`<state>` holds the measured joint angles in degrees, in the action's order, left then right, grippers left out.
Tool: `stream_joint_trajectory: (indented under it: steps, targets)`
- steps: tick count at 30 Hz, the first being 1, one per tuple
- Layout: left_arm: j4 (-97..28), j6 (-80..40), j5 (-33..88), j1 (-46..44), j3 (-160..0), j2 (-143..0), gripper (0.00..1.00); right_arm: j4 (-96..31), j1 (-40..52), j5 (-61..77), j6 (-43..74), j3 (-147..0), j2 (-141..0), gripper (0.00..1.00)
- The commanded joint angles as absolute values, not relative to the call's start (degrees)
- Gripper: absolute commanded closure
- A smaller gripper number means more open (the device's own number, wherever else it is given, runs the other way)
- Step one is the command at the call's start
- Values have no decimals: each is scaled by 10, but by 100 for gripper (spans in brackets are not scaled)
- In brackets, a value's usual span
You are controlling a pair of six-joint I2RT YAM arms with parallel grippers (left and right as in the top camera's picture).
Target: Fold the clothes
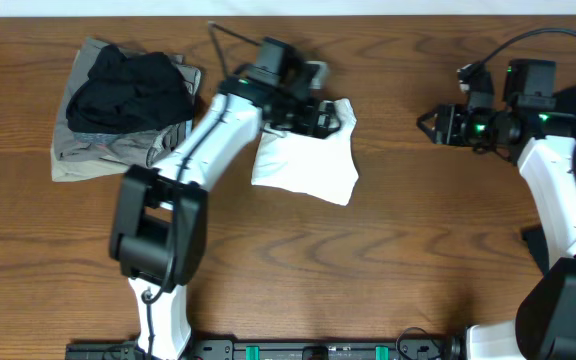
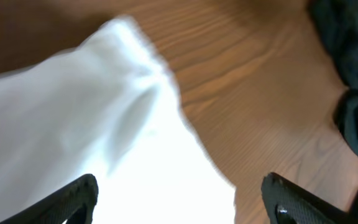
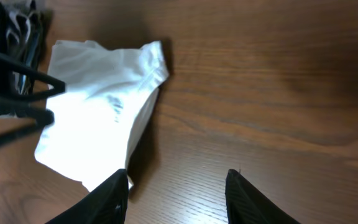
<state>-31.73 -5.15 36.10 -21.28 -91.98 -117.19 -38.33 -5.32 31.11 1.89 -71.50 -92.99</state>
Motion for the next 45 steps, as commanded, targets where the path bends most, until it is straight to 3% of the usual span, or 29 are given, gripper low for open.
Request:
stream_joint_trajectory:
  steps: [1,2,8,15,20,23,27,31,35,40,42,43,45]
  targets:
    - [-364,-50,364,-164,-931,-1141,27,-382,-15,315,-1,-715,-937,53]
    - [-390,-49,364,-152,-931,-1141,32,-379,-1,315,-7,-715,-941,53]
    - [-468,15,365,-133,-891,-1160,32,-340,80,315,-6,-715,-994,58]
    - [-412,27,361,-137,-800,-1162,31,-316,149,315,12,-715,-1101,61]
    - [-396,-60,244,-121,-779,-1162,31,-321,163,314,19,-715,-1162,61]
    - [-411,-68,235,-98,-780,-1162,31,-331,162,313,32,-715,-1187,64]
    - [-426,-67,261,-67,-781,-1159,31,-336,161,312,32,-715,-1190,64]
    - [-411,-67,373,-42,-787,-1149,31,-336,161,312,32,-715,-1189,63]
    - [-334,-68,462,-38,-787,-1139,17,-336,161,313,32,-715,-1189,63]
    - [-279,-115,472,-41,-787,-1140,6,-338,161,313,31,-715,-1189,63]
    - [-265,-115,472,-44,-787,-1140,7,-341,161,313,29,-715,-1185,64]
    - [-264,-115,472,-46,-787,-1140,16,-341,161,313,25,-716,-1179,63]
    - [-267,-115,472,-47,-787,-1138,21,-341,159,314,16,-717,-1159,64]
